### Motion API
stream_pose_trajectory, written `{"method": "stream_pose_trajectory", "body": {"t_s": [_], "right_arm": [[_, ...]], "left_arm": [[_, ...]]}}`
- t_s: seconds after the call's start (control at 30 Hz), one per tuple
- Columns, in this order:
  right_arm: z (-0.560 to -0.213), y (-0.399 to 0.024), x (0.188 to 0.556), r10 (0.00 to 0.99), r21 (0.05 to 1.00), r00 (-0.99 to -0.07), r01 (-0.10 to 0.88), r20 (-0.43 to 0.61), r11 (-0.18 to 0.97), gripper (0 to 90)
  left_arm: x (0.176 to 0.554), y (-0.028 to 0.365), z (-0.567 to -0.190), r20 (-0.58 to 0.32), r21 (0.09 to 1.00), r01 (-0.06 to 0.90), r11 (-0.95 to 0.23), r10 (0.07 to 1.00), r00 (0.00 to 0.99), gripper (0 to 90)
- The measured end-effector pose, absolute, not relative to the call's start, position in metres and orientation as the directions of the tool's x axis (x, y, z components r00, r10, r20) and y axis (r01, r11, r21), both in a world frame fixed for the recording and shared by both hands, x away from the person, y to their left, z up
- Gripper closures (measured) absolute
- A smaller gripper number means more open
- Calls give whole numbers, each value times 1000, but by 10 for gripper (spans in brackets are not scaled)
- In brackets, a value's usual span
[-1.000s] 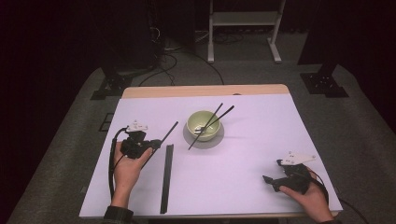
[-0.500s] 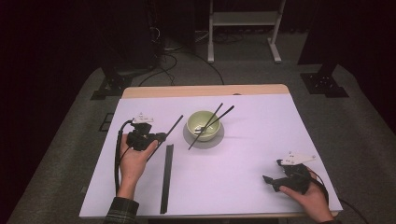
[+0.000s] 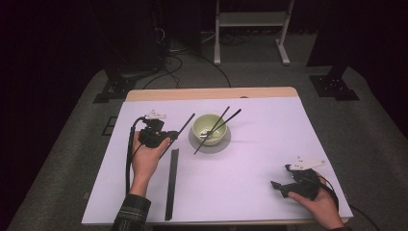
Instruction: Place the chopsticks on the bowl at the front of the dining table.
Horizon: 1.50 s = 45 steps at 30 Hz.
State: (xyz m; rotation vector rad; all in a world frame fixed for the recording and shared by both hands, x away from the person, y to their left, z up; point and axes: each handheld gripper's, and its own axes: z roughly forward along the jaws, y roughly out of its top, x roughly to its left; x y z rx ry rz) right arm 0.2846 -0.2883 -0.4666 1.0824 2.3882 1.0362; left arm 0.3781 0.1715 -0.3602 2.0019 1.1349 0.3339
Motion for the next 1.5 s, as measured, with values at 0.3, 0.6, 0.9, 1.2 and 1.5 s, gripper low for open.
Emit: {"method": "stream_pose_trajectory", "body": {"t_s": [0.3, 0.6, 0.9, 1.2, 1.5], "right_arm": [[-467, -288, 285, 750, 728, -662, 517, 7, 449, 121], [-467, -288, 285, 749, 729, -662, 516, 6, 451, 122], [-467, -288, 285, 749, 729, -662, 517, 7, 450, 121], [-467, -288, 285, 749, 729, -662, 516, 6, 450, 122], [-467, -288, 285, 749, 729, -662, 516, 7, 450, 122]], "left_arm": [[390, 159, -358, -153, 744, 607, -280, 812, 563, 864], [403, 148, -360, -159, 745, 608, -276, 811, 563, 864], [417, 138, -362, -175, 740, 619, -263, 814, 554, 864], [430, 128, -366, -189, 732, 633, -254, 816, 546, 864], [442, 117, -370, -192, 726, 639, -254, 818, 543, 864]]}}
